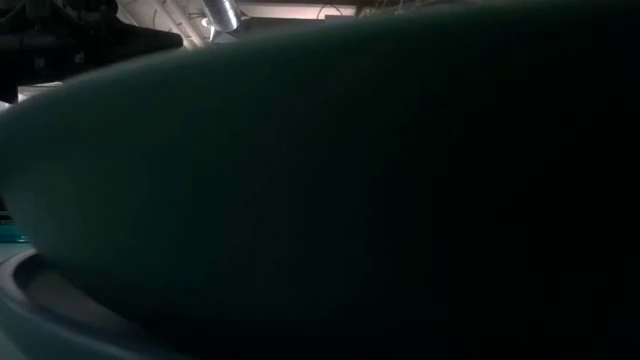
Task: Stack plastic plates
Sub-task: Stack the black plate on top of the green plate
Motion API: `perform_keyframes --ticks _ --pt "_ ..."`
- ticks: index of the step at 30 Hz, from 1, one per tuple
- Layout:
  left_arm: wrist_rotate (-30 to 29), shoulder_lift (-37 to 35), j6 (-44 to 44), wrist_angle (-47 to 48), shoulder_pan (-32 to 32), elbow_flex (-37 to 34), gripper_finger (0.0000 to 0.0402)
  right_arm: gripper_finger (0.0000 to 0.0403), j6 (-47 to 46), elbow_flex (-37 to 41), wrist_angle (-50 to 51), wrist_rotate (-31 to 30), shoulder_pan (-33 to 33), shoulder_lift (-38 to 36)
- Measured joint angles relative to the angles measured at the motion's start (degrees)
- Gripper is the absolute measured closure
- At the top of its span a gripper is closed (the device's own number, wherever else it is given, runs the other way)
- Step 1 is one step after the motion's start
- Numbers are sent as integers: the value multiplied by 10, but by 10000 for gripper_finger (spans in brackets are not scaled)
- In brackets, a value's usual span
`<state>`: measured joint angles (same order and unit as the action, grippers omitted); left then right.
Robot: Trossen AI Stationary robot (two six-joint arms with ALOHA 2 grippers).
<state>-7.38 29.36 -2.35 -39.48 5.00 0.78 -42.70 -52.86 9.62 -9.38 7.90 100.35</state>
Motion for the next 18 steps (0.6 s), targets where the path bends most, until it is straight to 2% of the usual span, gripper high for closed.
perform_keyframes --ticks 14,18 --pt "-1 0 0 0 0 0 398 243 -3 1 -19 36 0 19" --pt "-1 0 0 1 0 0 398 256 -3 0 -29 44 0 30"
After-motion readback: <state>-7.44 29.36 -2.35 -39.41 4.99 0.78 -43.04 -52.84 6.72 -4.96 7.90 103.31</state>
